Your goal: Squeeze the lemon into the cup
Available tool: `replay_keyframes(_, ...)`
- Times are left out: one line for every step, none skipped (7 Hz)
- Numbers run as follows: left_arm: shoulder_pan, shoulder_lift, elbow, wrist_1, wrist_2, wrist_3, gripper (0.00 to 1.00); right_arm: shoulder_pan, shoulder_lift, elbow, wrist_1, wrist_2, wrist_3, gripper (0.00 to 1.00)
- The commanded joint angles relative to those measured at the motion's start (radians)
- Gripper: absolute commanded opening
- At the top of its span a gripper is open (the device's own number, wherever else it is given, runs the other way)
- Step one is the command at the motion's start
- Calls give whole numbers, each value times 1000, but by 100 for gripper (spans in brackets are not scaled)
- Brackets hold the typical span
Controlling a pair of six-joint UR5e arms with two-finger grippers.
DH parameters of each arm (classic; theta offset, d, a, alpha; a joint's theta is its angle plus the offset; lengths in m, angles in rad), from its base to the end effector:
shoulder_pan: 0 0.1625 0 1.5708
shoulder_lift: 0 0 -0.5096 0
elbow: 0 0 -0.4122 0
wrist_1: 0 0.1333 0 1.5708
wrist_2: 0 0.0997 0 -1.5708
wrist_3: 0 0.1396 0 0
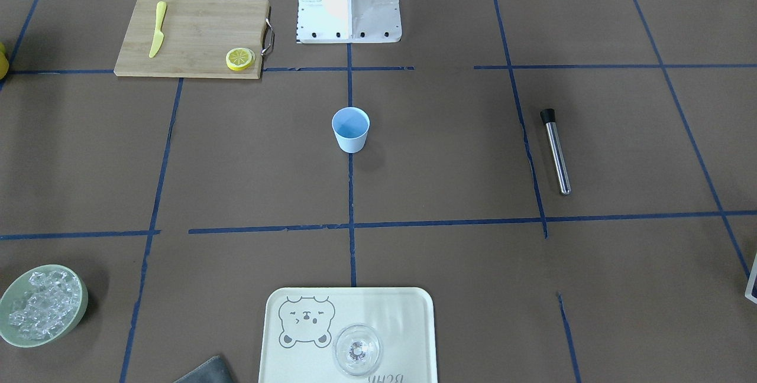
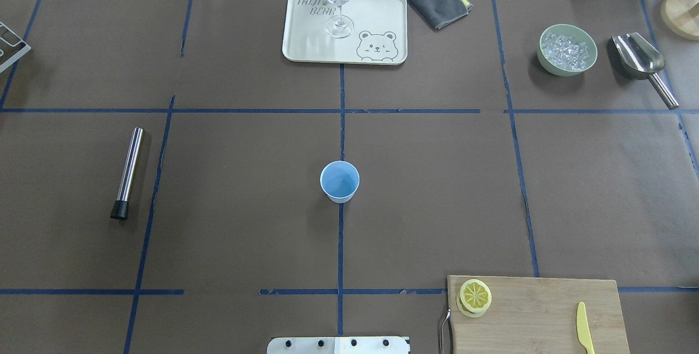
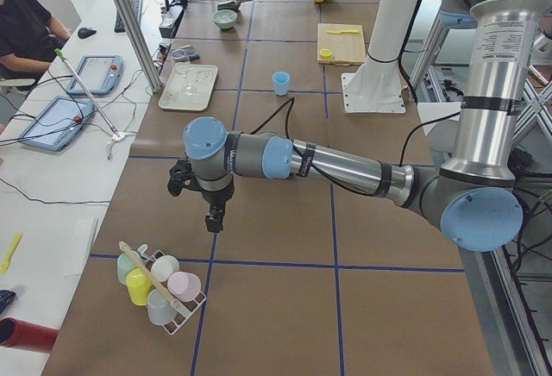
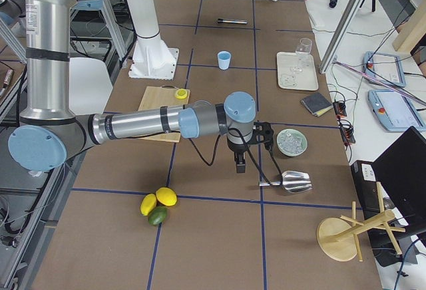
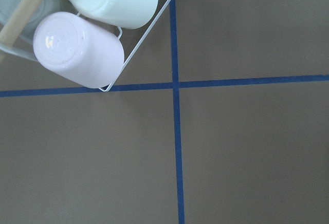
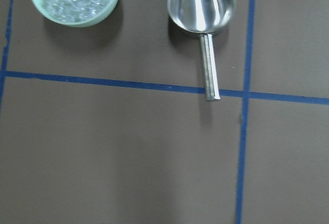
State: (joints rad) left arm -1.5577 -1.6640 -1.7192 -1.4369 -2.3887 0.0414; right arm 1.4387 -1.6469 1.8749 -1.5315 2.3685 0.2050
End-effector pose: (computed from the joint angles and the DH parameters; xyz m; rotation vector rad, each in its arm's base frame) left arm -0.0241 -0.5574 0.6554 0.1132 0.8158 0.0954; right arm -0.0307 -0.4849 0.6452 0.1163 -0.8237 -0.0380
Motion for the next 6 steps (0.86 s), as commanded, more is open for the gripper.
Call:
replay_keyframes(21,-5,3,-43,-4,0,100,-220,2,90,174,-81,306,100)
replay_keyframes(31,-6,0,-45,-6,0,100,-286,1,92,245,-107,420,100)
replay_keyframes(34,-6,-6,-59,-12,0,100,-350,-4,121,260,-135,517,100)
replay_keyframes(59,-6,-13,-104,-12,-3,100,-404,-7,162,260,-130,587,100)
replay_keyframes(74,-6,-22,-131,-10,-3,100,-473,-7,211,260,-132,716,100)
replay_keyframes(88,-6,-22,-182,-4,-30,100,-559,7,254,261,-167,844,100)
